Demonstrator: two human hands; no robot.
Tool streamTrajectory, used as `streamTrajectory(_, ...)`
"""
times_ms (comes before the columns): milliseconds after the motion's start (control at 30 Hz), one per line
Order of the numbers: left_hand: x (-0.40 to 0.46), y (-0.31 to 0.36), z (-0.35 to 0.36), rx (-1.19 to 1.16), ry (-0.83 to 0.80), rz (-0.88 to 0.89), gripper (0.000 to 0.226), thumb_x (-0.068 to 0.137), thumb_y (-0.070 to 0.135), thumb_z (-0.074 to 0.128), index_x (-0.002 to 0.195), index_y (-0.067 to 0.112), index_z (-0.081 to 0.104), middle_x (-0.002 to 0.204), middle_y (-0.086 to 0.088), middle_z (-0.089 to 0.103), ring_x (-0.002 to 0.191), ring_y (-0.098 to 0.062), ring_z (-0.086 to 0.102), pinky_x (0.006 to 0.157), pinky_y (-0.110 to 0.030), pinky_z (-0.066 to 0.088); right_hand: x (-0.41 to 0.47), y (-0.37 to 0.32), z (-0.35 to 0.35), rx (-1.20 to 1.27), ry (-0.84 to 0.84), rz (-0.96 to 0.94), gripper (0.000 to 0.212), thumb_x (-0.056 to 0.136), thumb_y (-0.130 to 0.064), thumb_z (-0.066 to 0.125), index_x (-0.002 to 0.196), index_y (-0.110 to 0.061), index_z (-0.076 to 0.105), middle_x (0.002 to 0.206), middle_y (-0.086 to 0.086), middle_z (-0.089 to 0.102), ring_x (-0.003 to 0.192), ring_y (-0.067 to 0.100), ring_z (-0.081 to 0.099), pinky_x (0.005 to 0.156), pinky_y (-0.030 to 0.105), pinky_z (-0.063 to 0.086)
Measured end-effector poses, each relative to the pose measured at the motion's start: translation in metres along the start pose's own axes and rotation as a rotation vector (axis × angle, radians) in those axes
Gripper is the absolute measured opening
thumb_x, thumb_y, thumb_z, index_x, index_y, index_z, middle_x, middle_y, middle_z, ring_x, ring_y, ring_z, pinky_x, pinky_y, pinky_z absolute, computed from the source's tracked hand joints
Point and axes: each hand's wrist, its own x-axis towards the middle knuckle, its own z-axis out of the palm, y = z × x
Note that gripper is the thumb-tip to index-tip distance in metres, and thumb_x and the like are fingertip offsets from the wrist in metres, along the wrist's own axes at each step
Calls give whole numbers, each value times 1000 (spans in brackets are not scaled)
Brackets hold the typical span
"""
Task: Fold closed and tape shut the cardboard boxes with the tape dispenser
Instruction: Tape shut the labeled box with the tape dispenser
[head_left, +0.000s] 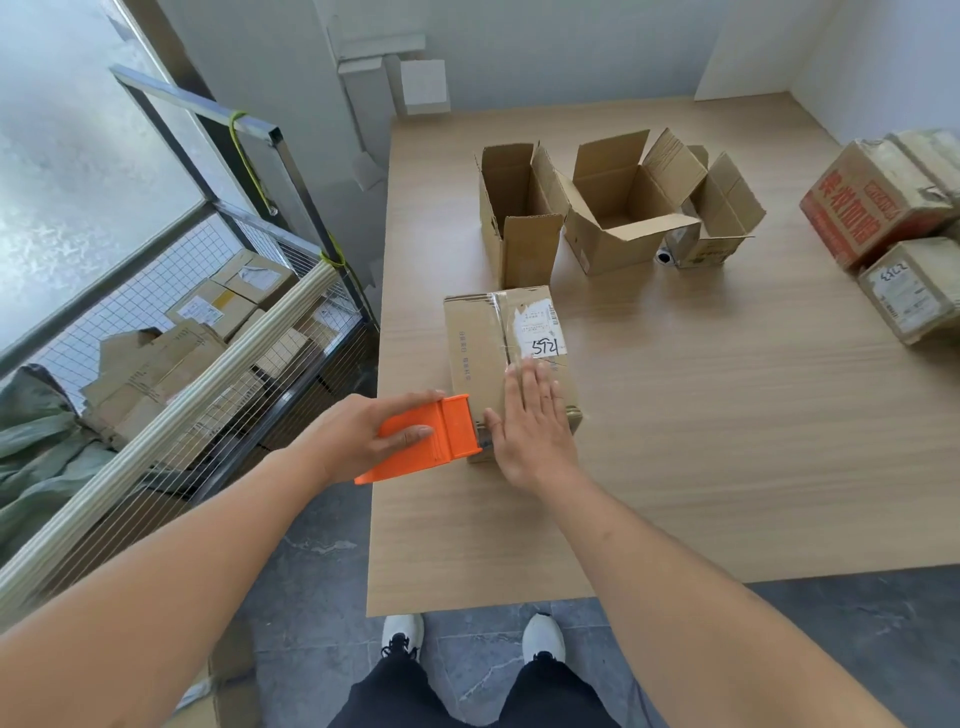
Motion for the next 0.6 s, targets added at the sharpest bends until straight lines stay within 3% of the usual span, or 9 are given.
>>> streamTrajectory(100,-1,-11,3,-89,-26,14,54,94,74,45,145,69,29,105,3,71,80,-12,68,72,-35,59,2,1,11,6,36,4,77,104,-59,14,162,-15,-9,168,3,-24,151,16,-32,124,37,-18)
streamTrajectory(167,0,-18,2,-149,-25,29,54,94,73,49,145,68,31,113,9,69,86,-4,67,74,-29,58,4,2,12,27,18,7,85,100,-69,15,162,-17,-12,168,1,-25,150,14,-33,124,37,-18)
streamTrajectory(300,-4,-30,-4,-198,-44,48,51,94,68,54,141,68,37,82,26,65,71,-1,64,59,-12,46,6,4,6,46,-39,15,94,96,-75,23,162,-19,-13,167,-1,-28,150,14,-33,123,36,-19)
streamTrajectory(467,-11,-51,-19,-180,-86,59,50,95,62,56,142,66,39,77,30,61,56,-7,57,54,-13,40,7,2,3,41,-75,31,112,85,-89,27,161,-19,-16,166,-2,-30,149,13,-35,124,39,-18)
streamTrajectory(600,-16,-59,-25,-162,-105,51,49,95,61,57,140,68,38,76,32,62,55,-5,56,53,-12,40,8,-1,3,28,-77,50,116,81,-92,28,161,-20,-16,167,-2,-29,149,12,-34,124,39,-17)
